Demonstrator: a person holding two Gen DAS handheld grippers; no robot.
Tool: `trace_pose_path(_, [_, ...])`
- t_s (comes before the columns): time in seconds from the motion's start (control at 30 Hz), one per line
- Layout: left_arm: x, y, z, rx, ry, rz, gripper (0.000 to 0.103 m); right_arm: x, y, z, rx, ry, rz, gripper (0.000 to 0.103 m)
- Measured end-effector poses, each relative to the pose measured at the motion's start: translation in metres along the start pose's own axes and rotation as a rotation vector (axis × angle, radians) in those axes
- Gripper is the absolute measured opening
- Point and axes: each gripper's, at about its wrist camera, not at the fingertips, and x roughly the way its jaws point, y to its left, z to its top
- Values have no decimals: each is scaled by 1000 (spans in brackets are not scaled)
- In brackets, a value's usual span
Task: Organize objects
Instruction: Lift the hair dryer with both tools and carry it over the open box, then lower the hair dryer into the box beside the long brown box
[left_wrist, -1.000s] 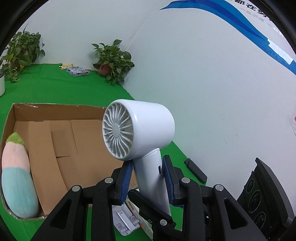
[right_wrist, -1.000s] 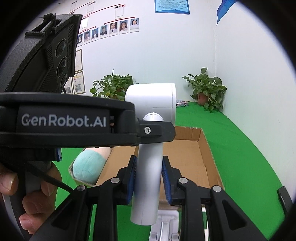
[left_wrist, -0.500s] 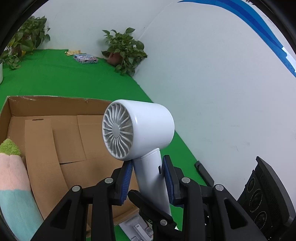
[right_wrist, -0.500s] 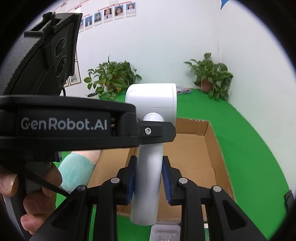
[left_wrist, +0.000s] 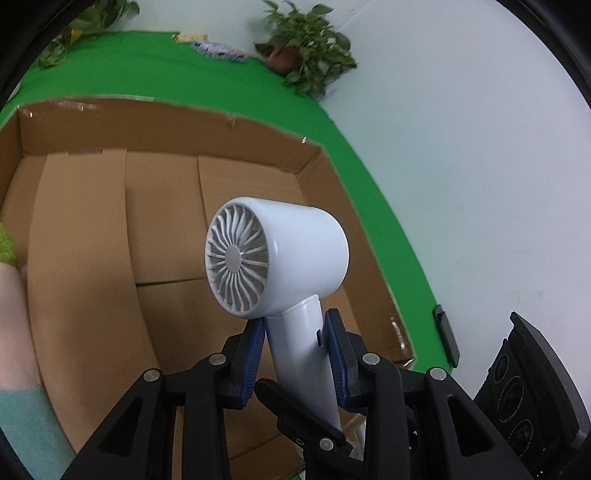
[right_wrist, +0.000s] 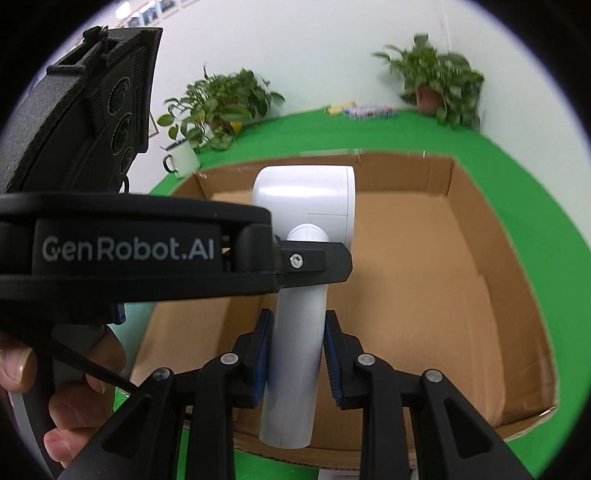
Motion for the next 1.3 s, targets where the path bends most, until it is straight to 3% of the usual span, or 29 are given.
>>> trace_pose_path(0.17, [26, 19, -2, -44, 58, 38, 30, 30, -12, -2, 42, 67, 35, 25])
trace_pose_path(0.43, [34, 20, 4, -47, 85, 124, 33, 33, -19, -4, 75, 96, 102, 25])
trace_pose_path(0.57, [33, 23, 6, -57, 100, 163, 32, 47, -28, -7, 105, 167, 134, 28])
trace_pose_path(0.63, [27, 24, 6, -48, 75, 164, 36, 49, -30, -8, 94, 177, 121, 29])
trace_pose_path(0.83, [-4, 23, -9, -27, 20, 201, 38, 34, -35, -5, 87, 174, 213, 29])
trace_pose_path(1.13, [-25, 16, -21, 39, 5, 219, 38, 47, -48, 5, 53, 228, 203, 29])
trace_pose_path(1.23, [-30, 22, -21, 9, -1, 204, 38, 54, -49, 7, 79, 260, 263, 20])
trace_pose_path(1.3, [-33, 25, -22, -2, -6, 202, 38, 54, -46, 7, 63, 251, 258, 19])
